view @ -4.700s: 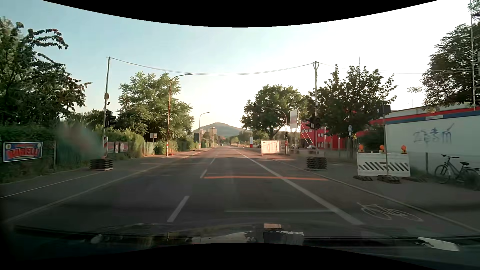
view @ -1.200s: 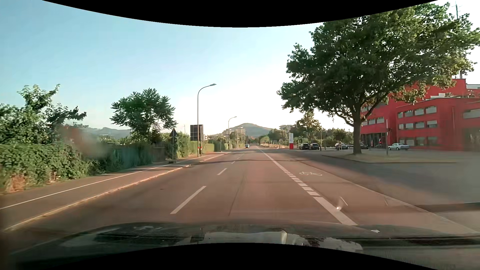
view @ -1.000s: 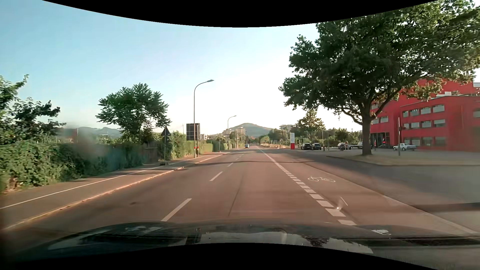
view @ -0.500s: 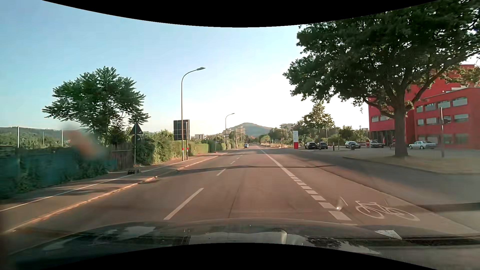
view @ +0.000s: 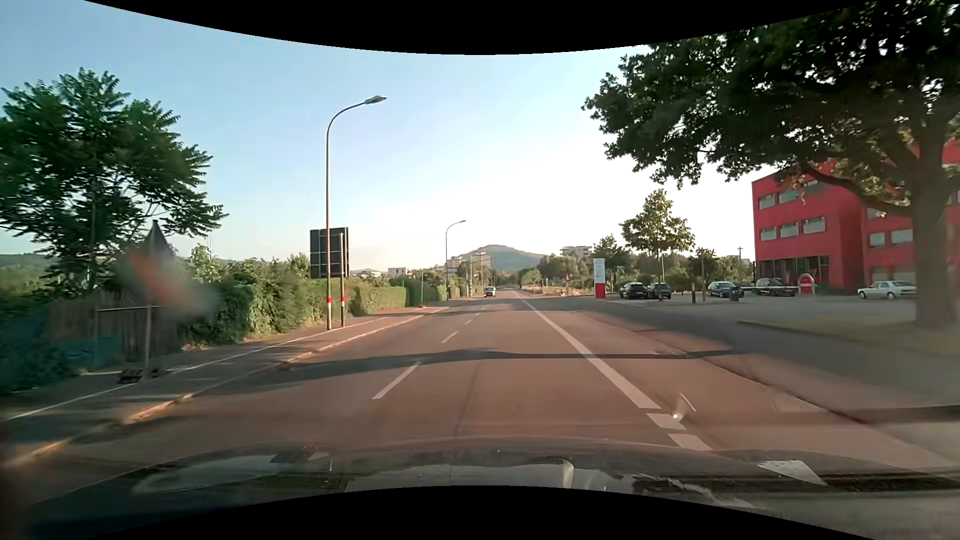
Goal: Follow the waypoints while adhering to traffic rules and regulations
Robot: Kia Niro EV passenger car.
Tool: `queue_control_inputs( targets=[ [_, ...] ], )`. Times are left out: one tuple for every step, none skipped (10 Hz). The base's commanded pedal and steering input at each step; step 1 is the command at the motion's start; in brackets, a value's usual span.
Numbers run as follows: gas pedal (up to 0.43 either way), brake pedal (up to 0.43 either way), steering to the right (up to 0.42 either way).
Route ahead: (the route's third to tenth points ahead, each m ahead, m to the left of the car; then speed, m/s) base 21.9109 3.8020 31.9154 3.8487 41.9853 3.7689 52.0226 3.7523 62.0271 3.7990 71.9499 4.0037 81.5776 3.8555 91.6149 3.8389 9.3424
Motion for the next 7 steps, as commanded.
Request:
queue_control_inputs(
  targets=[
    [0.13,0.0,-0.002],
    [0.13,0.0,-0.002],
    [0.169,0.0,-0.002],
    [0.228,0.0,-0.002],
    [0.228,0.0,-0.002],
    [0.228,0.0,-0.002],
    [0.228,0.0,-0.002]
  ],
)
